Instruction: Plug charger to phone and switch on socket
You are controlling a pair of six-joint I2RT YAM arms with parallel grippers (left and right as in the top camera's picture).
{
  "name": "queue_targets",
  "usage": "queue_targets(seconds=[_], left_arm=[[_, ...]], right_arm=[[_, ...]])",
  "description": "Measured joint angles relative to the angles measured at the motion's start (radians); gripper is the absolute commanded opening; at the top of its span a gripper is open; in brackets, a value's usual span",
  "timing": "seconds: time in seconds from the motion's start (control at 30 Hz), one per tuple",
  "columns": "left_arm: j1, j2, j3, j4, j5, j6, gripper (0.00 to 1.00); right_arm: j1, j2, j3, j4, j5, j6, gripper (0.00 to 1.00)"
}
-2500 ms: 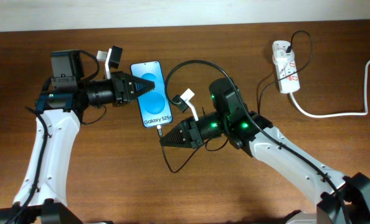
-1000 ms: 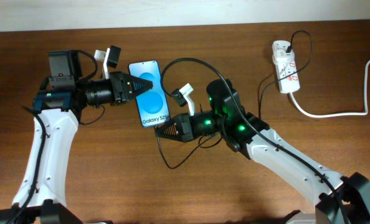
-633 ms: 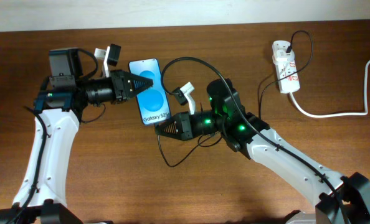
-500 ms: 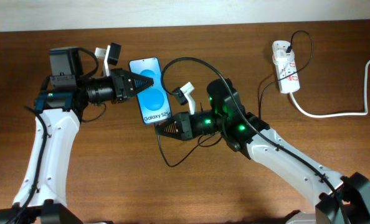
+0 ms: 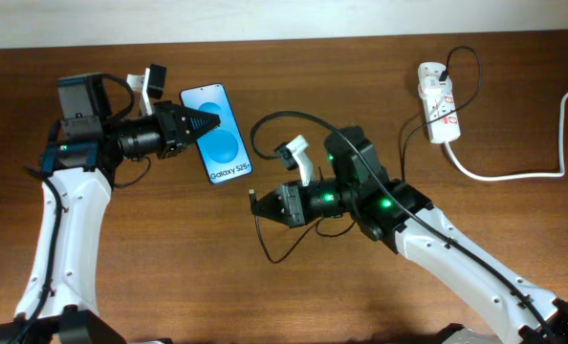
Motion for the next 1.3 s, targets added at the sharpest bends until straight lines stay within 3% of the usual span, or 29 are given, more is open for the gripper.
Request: queue_targets(seconds=[0.4, 0.7, 0.97, 1.3], left_arm=[[-0.001, 0.0, 0.0, -0.002, 0.01, 0.0, 0.0], [-0.001, 0.0, 0.0, -0.003, 0.015, 0.0, 0.0], [-0.001, 0.0, 0.0, -0.003, 0.04, 0.001, 0.0], [-0.001, 0.0, 0.0, -0.003, 0.051, 0.016, 0.0]], right_arm=[[0.039, 0.0, 0.0, 0.083, -0.038, -0.054, 0.04], [0.039, 0.009, 0.0, 0.233, -0.153, 0.132, 0.04], [0.028, 0.029, -0.002, 0.122, -0.227, 0.193, 0.04], [-0.07, 0.03, -0.024, 0.147, -0.322, 0.207, 0.04]])
